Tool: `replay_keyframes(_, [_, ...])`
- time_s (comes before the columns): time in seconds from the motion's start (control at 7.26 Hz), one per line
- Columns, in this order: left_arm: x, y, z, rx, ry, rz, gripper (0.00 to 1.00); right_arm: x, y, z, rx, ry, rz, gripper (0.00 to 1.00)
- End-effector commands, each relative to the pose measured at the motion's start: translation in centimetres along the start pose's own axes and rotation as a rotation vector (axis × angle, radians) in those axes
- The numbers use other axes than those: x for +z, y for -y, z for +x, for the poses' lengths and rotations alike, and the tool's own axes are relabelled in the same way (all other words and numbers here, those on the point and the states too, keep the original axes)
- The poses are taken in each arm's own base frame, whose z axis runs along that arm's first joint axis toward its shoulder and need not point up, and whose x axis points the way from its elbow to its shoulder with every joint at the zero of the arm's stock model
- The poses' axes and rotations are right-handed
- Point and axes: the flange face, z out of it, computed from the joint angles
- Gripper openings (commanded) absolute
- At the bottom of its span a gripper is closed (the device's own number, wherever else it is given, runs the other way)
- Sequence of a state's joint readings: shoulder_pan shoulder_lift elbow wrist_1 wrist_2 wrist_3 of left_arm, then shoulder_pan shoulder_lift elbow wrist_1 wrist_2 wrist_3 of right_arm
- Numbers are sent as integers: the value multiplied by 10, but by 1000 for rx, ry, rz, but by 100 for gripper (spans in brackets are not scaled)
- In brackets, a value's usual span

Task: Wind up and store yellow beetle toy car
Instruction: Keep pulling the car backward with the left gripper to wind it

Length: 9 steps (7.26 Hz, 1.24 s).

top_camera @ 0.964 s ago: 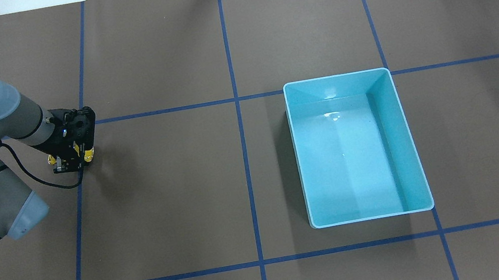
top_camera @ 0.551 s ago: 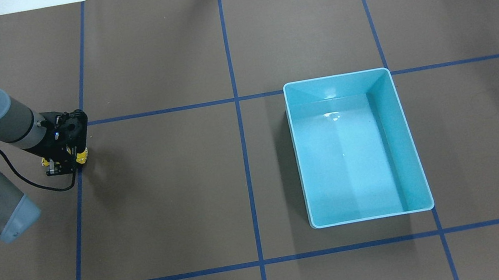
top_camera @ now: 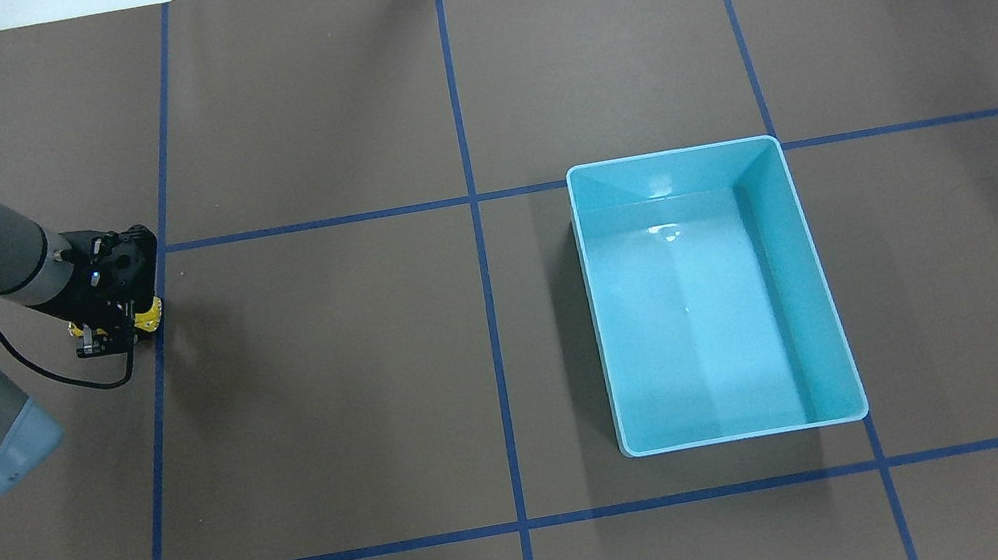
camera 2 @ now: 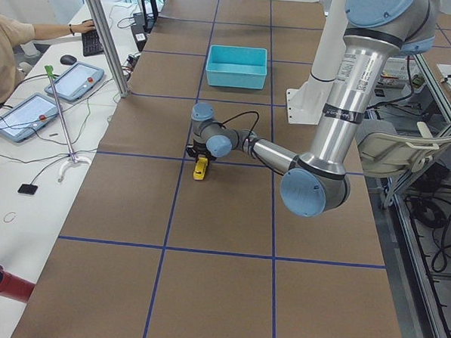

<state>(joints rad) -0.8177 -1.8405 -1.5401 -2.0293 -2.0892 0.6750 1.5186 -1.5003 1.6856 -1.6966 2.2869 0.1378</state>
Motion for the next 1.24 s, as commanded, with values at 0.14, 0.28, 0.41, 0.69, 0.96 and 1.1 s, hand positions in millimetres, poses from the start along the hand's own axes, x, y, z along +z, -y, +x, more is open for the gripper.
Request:
replay_keyframes(0.14, [2, -11, 6, 4, 6, 6, 0, -4, 2, -4, -6, 3, 7, 100])
replay_keyframes(0.28, [3, -13, 9, 4, -8, 15, 0, -4, 3, -4, -6, 1, 7, 100])
replay_keyframes(0.41, [2, -18, 9, 2, -3, 18, 0, -4, 4, -4, -7, 1, 8, 100])
replay_keyframes(0.69, [1, -22, 10, 1, -1, 20, 0, -4, 3, -4, -7, 4, 8, 100])
replay_keyframes(0.96, [1, -27, 13, 3, -1, 28, 0, -3, 4, -3, -5, 1, 6, 100])
replay_keyframes(1.1, [2, -29, 14, 2, -3, 26, 0, -4, 4, -4, -7, 4, 8, 100])
